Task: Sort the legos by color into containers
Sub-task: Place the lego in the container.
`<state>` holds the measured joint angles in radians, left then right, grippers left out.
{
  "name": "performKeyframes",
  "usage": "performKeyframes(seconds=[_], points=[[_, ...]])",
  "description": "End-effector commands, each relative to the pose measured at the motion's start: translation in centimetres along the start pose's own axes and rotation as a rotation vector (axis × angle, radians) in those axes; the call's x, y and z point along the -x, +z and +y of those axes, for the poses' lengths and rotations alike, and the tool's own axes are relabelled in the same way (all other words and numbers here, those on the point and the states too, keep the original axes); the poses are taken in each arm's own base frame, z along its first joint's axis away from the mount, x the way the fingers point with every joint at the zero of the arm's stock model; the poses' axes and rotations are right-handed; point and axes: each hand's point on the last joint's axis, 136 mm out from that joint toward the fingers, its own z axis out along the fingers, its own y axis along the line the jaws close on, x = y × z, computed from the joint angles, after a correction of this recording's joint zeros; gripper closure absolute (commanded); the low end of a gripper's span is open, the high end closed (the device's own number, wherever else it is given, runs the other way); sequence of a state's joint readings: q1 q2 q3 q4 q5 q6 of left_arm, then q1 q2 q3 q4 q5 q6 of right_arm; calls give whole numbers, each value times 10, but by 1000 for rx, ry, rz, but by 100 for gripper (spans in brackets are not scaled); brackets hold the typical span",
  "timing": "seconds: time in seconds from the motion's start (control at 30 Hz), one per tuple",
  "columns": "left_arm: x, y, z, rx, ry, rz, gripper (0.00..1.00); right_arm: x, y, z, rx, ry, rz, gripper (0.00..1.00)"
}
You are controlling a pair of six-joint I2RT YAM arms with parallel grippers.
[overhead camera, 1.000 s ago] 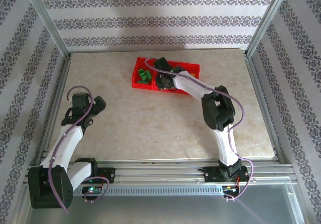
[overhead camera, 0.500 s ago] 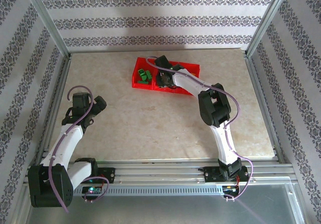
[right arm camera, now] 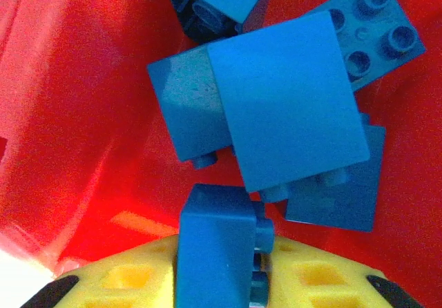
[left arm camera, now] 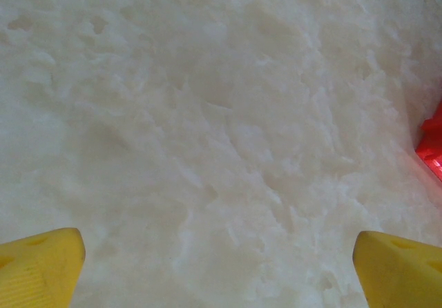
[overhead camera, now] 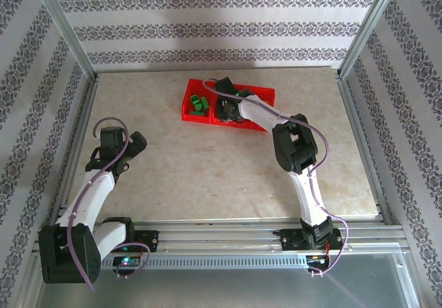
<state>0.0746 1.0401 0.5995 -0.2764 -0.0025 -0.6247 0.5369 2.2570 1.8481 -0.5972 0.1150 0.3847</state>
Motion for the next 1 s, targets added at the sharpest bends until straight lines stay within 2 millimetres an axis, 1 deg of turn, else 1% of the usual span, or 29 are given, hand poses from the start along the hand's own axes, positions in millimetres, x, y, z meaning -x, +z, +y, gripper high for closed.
performKeyframes(seconds=[0.0, 0.13, 0.23, 0.37, 0.5, 0.6, 0.73, 0.83, 0.9, 0.97], points=[[7, 2, -1, -14, -1, -24, 0, -13, -13, 4, 1, -38, 23, 67], [7, 2, -2, -17, -5, -26, 0, -18, -18, 3, -3, -40, 22, 66], [7, 2, -1, -13, -4, -27, 0, -22, -18, -2, -21, -43, 26, 65], [7, 3, -1, -13, -6, -26, 0, -24, -16, -4, -33, -44, 31, 56], [7, 2, -1, -14, -4, -25, 0, -19, -21, -2, -30, -47, 22, 51], [8, 1, -2, -14, -1, -27, 0, -11, -33, 1, -21, -55, 0, 48], [10, -2, -3, -17, 1, -34, 0, 5, -61, 6, -16, -74, -58, 44], [12, -4, -3, -18, 3, -39, 0, 15, -82, 7, -17, -81, -103, 38], [13, -5, -4, -19, 5, -41, 0, 20, -96, 7, -16, -82, -131, 33], [14, -6, -4, -17, 7, -42, 0, 23, -108, 5, -21, -80, -155, 31]])
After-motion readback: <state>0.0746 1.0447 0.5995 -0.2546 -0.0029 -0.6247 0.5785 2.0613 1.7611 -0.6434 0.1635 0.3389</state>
